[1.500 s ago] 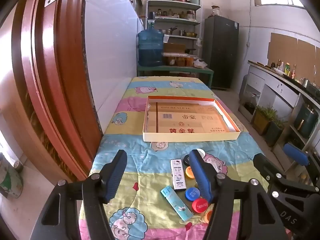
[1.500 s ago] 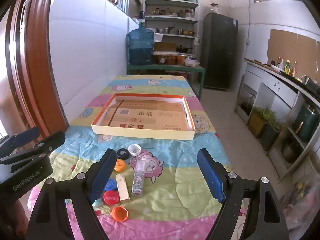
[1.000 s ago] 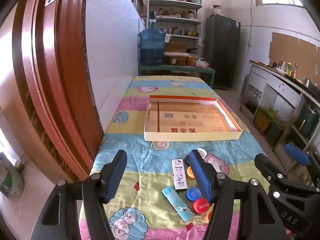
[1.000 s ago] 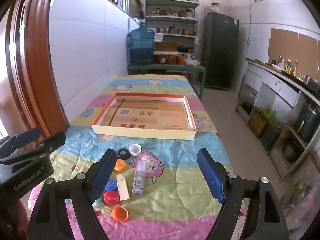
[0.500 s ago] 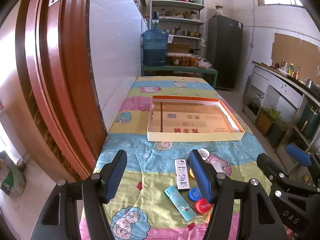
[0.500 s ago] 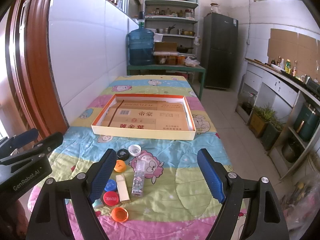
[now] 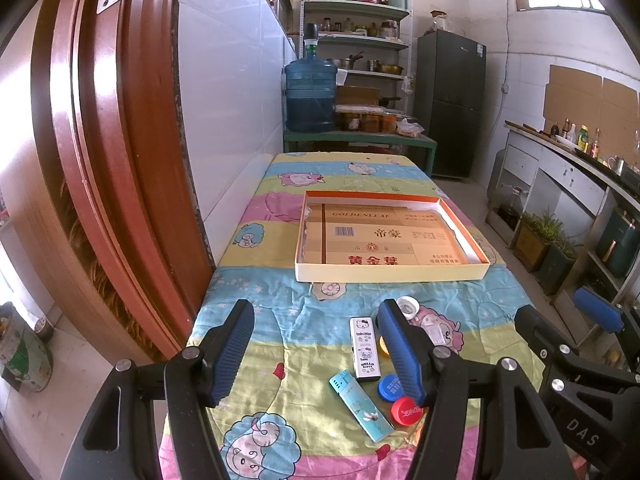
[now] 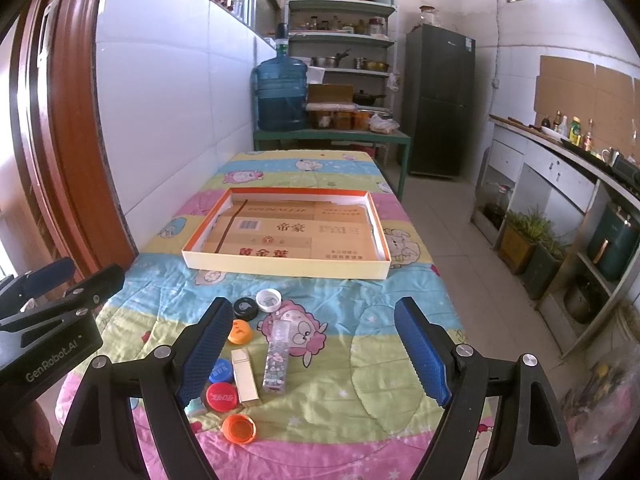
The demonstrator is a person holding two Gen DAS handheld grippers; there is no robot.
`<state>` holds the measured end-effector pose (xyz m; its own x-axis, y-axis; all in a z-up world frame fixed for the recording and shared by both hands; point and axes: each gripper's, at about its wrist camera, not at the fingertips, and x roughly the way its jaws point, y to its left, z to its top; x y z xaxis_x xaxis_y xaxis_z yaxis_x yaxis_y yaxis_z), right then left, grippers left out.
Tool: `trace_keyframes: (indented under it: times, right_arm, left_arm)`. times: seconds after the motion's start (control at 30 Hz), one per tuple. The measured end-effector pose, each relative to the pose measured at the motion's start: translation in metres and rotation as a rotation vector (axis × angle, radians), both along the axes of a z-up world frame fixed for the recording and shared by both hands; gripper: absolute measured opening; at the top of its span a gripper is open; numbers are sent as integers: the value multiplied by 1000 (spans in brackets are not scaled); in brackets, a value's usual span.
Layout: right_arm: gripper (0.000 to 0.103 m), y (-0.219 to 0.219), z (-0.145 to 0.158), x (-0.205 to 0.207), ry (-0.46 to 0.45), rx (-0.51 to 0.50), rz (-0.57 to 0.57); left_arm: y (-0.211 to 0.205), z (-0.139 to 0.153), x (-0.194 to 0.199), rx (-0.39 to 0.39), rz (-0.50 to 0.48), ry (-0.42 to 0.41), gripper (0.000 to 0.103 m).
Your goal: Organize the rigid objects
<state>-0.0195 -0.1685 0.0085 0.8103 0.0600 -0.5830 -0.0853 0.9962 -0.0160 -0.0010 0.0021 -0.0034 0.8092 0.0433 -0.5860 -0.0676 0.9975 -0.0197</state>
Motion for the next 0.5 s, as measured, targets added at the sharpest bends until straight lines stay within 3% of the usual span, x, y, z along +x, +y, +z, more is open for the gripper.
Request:
trace_keyframes:
  times: [0.5]
  right_arm:
    - [84, -1, -1, 1, 2, 1, 2]
  left_arm:
    - [-1, -1, 0, 1, 0, 1, 65]
